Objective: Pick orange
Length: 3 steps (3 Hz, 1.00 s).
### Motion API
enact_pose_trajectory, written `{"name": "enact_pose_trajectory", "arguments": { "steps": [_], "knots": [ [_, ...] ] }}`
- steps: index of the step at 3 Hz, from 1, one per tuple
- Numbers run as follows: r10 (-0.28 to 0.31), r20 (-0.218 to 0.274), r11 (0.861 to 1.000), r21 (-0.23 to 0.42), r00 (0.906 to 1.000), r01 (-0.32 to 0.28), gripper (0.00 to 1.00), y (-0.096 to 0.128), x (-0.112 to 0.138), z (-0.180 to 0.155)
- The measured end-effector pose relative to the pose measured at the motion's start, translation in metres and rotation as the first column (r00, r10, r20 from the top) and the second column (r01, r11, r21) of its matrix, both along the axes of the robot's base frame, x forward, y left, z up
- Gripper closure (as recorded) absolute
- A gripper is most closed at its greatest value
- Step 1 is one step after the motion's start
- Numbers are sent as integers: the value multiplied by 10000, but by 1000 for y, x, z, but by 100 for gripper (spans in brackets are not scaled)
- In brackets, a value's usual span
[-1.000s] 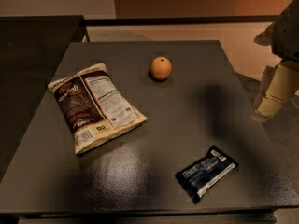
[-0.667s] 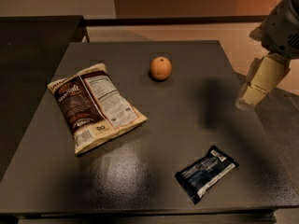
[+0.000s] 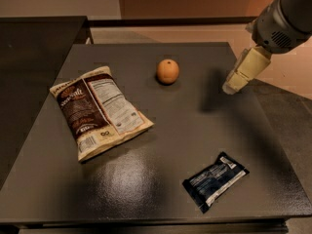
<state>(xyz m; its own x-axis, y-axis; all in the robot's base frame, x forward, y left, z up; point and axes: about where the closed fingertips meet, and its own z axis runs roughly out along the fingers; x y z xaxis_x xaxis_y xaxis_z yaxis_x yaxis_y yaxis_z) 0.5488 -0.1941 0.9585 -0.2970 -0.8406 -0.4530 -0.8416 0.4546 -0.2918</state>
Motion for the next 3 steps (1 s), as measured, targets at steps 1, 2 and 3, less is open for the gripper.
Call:
{"name": "enact_pose_trajectory", "arguments": {
  "steps": [1,2,3],
  "knots": [
    [265,361,9968,746,9990,-291,0,19,36,-11],
    [686,497,9879,1357,9964,-748,0,48,66,-24],
    [1183,400,9763,1777,9922,-1236,0,81,88,-39]
  ]
}}
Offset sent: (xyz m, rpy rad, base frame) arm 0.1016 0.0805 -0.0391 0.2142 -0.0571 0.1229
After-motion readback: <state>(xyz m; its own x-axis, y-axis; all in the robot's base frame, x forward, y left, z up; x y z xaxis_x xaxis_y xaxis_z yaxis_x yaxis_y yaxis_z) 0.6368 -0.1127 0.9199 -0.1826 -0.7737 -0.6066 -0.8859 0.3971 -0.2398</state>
